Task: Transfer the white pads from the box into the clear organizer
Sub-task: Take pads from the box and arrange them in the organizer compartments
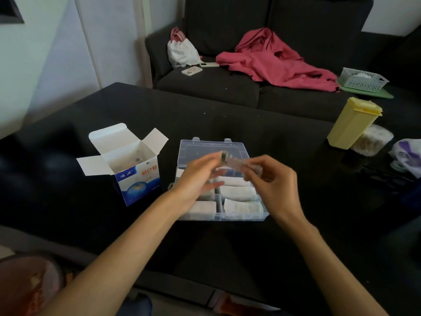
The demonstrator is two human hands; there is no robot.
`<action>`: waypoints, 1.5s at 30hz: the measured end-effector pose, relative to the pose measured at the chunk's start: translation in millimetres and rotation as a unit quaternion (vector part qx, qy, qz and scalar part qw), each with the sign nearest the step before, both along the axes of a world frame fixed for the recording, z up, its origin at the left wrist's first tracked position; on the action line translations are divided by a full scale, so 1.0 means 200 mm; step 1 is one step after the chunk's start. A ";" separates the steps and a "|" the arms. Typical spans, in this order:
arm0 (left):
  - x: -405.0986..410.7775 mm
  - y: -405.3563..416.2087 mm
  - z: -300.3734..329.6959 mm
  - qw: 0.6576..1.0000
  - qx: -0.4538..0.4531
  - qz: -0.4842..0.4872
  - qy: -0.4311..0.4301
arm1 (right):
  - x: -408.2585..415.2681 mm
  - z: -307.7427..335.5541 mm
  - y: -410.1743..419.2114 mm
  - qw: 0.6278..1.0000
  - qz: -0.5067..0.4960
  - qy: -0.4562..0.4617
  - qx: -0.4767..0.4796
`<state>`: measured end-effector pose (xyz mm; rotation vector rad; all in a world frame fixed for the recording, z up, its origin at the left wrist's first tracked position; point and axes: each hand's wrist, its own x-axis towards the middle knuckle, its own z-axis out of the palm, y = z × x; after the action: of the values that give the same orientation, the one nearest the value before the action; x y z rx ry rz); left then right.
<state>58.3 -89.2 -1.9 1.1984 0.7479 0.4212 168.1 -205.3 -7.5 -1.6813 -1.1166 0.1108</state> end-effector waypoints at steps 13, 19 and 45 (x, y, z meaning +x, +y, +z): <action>-0.04 0.01 -0.02 0.981 0.165 -0.099 0.024 | 0.12 0.04 -0.08 0.954 0.126 0.166 -0.216; 0.00 -0.03 -0.05 0.976 0.182 -0.114 0.036 | 0.17 -0.01 -0.11 0.959 0.067 0.217 -0.169; 0.02 -0.05 -0.03 0.995 0.073 -0.073 0.010 | 0.07 0.01 -0.03 0.932 0.047 0.290 -0.212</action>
<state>62.6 -98.4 -8.9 1.3858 0.6499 0.3483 181.9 -210.7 -4.9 -1.7921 -0.7446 0.9073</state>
